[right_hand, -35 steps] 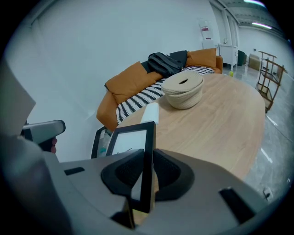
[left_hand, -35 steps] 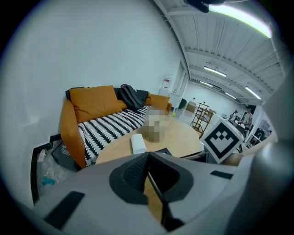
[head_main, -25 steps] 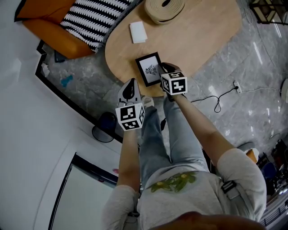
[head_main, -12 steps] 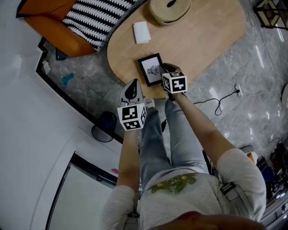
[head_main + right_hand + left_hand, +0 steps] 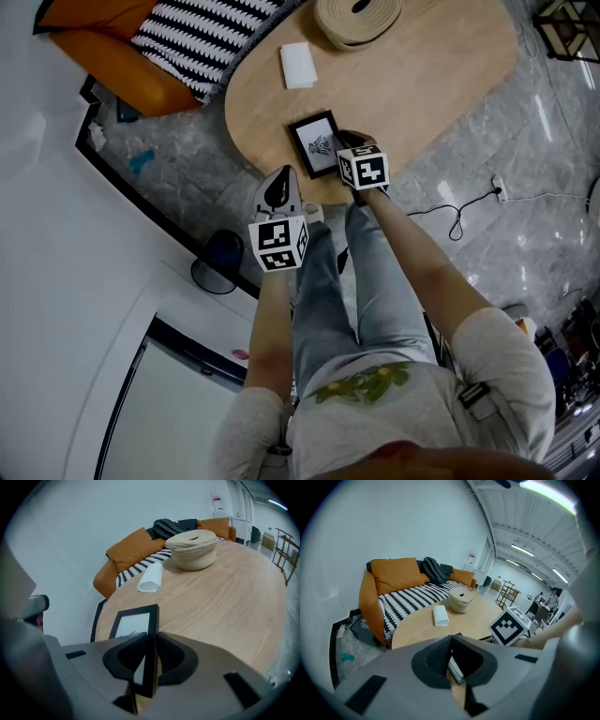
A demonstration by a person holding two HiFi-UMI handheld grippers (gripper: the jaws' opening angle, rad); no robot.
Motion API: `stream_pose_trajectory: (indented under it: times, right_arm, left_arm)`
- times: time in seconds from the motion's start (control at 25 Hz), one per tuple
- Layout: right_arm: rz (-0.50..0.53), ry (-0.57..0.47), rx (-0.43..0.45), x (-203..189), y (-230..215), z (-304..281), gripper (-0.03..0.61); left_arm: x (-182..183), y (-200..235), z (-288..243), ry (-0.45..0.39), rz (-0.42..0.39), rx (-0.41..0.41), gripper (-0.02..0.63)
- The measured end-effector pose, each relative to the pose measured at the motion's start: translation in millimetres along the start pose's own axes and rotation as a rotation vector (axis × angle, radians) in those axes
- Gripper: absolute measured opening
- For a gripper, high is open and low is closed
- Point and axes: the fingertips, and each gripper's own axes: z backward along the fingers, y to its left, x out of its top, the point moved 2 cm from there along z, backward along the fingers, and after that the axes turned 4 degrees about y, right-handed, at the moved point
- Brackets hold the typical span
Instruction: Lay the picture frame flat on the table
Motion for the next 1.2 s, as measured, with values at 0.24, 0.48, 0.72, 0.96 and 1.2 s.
stream_pose_trajectory:
  times: [0.24,0.48,0.72,0.96,1.2]
  right_arm:
    - [0.018,0.024,-0.01,-6,-1,-10,0.074]
    - [0.04,0.047,-0.029,-13,-3,-16,0.074]
    - [0.057,0.063,-0.042,-16,-6,-22,0.074]
    - [0.066,0.097,-0.056,-14,-4,-18,0.078]
    - [0.09,0.072,-0.033,-7,5,-1,0.092]
  left_arm:
    - [-5,0,-2,0.012,0.006,-0.006,0.015]
    - [-8,-1,-4,0.025,-0.002,-0.012,0.015]
    - [-9,-2,-5,0.032,-0.006,-0.016,0.015]
    - [-4,-7,-5,0.032,-0.009,-0.021,0.015]
    - [8,-11,3,0.016,-0.018,-0.029,0.015]
